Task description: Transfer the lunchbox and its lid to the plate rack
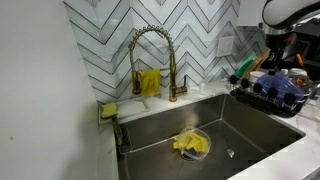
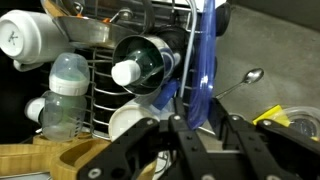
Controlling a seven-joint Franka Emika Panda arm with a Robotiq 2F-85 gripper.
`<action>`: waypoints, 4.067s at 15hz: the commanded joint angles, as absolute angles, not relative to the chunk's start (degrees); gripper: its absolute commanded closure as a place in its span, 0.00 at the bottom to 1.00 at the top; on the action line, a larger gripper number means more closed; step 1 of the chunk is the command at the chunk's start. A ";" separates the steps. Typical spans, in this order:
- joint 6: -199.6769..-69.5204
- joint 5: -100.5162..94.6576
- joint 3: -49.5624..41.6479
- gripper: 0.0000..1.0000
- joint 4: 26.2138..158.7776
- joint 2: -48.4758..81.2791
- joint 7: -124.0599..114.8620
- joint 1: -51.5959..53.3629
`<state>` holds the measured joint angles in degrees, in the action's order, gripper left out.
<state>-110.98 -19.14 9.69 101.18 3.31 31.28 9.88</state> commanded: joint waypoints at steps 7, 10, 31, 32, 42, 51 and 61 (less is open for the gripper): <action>-112.99 -19.24 10.03 0.00 102.13 3.32 29.97 9.93; -111.60 -18.01 9.74 0.00 101.92 2.07 28.34 9.59; -112.58 -2.67 -0.63 0.00 100.71 -1.09 28.80 0.34; -112.04 -1.40 -1.32 0.00 100.53 -0.59 28.58 -0.38; -113.79 -1.22 -5.08 0.00 100.60 2.64 24.33 -5.32; -111.18 3.04 -7.70 0.00 95.98 11.38 28.17 -10.55; -112.44 13.81 -5.42 0.00 90.85 22.87 40.96 -17.14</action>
